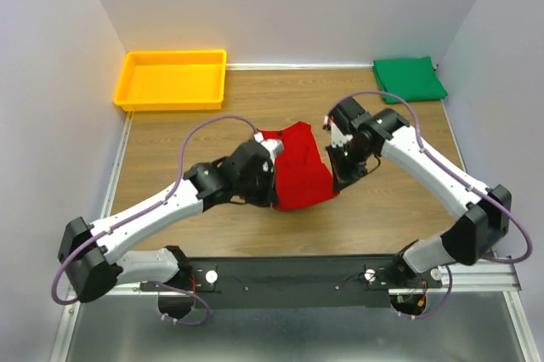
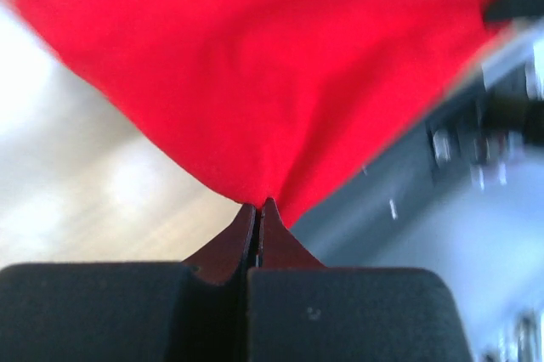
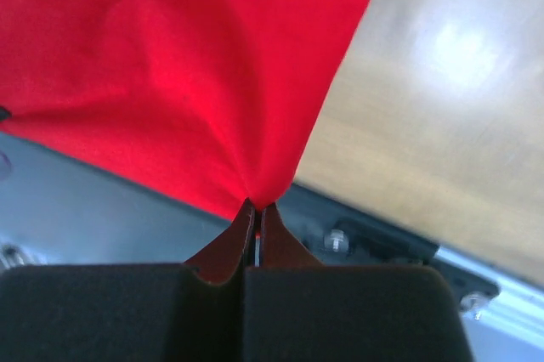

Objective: Fold and stack the t-shirts
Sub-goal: Fold the tshirt

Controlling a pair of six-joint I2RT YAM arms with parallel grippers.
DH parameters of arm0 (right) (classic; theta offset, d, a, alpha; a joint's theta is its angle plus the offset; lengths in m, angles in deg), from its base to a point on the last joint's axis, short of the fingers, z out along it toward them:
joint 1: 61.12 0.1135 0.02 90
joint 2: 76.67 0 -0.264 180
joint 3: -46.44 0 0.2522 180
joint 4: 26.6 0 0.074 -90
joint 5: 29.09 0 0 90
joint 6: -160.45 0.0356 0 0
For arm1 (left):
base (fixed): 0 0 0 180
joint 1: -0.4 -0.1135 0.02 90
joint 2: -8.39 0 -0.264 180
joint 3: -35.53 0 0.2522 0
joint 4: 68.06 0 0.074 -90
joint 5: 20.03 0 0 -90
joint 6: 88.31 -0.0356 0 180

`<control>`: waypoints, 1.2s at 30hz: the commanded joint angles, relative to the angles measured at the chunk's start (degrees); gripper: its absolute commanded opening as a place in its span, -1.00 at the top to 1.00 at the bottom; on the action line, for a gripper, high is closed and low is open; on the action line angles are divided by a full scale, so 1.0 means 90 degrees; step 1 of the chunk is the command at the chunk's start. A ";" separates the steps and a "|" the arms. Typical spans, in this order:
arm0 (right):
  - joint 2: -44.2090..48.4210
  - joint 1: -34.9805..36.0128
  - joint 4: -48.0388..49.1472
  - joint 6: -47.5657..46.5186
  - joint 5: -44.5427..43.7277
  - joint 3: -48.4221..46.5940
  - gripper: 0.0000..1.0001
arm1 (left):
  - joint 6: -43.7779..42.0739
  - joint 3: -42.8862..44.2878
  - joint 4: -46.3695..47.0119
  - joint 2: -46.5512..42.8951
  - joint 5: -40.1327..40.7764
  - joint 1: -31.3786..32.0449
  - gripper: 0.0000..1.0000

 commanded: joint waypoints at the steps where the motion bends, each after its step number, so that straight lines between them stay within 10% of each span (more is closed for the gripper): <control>1: 0.1045 0.0394 0.0094 0.0283 0.0518 0.1095 0.99 | 0.1048 -0.0520 -0.0251 -0.0604 0.0030 0.1048 1.00; 8: 0.2121 0.1477 0.0113 0.1114 0.1337 0.2678 0.99 | 0.2691 -0.1010 -0.0213 -0.1006 0.0177 0.3137 1.00; 13: 0.2085 0.1498 -0.0315 0.1086 0.0647 0.2007 0.99 | 0.2752 -0.0621 -0.0359 -0.1025 0.0537 0.3211 1.00; 26: -0.0434 0.0612 -0.0327 -0.0232 -0.0088 -0.1060 0.99 | 0.0361 -0.0267 0.0274 -0.0791 -0.0417 -0.0225 1.00; 36: -0.2417 -0.0825 0.0874 -0.0672 0.0762 -0.1472 0.99 | -0.0607 -0.0395 0.2150 0.1453 -0.1522 -0.2463 1.00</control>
